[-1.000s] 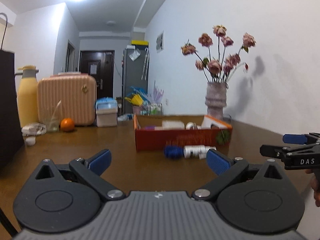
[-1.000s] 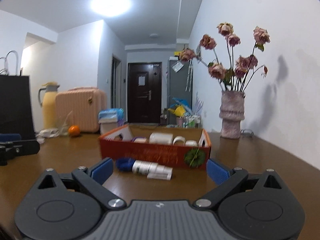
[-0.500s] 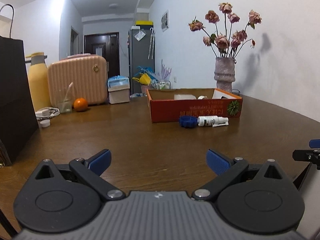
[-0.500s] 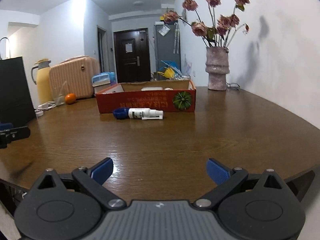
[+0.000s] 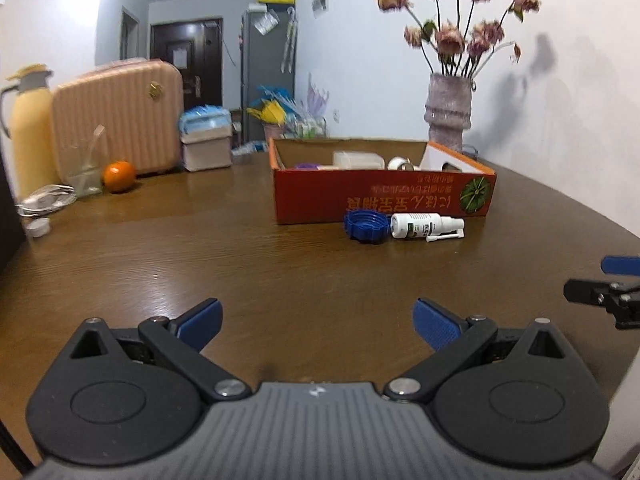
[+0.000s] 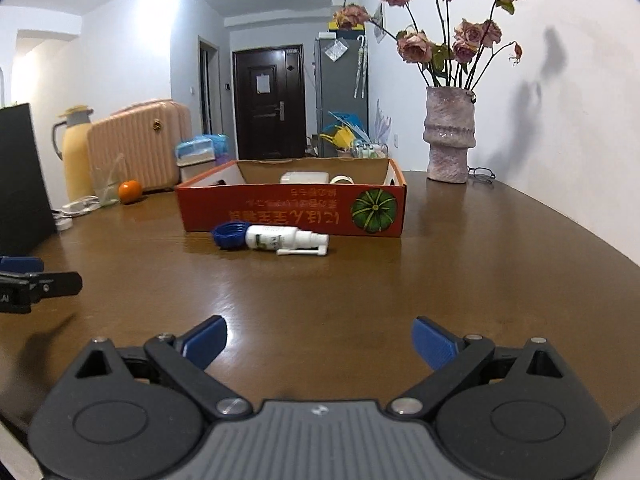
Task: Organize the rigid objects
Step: 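Grasp the blue cap with the left tool while the right tool grasps the white lotion bottle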
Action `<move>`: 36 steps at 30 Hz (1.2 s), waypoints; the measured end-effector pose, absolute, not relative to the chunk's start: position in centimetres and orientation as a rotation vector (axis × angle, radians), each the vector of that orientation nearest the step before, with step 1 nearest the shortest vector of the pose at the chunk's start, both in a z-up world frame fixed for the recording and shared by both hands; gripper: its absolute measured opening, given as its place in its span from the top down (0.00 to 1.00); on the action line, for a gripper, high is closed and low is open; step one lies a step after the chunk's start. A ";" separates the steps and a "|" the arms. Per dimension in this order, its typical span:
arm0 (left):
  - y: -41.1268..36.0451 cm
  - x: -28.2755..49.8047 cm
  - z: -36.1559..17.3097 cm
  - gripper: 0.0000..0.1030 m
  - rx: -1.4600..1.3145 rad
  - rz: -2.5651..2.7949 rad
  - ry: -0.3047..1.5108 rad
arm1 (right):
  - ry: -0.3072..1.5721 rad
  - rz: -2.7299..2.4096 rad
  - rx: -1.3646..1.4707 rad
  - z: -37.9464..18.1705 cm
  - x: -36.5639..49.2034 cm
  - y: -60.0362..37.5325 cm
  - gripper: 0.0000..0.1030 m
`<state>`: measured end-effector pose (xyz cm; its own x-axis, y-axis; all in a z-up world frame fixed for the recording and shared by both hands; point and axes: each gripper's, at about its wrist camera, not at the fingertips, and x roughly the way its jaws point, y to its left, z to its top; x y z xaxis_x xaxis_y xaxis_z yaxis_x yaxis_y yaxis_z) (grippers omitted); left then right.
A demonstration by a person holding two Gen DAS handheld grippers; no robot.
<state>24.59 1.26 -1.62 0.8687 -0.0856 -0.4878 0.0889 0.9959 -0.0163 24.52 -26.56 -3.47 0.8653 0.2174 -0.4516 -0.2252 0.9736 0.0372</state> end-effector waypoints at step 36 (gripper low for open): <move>-2.9 45.9 -4.2 0.47 0.185 -0.419 0.688 | 0.659 0.566 -0.208 -4.5 47.3 -20.9 0.64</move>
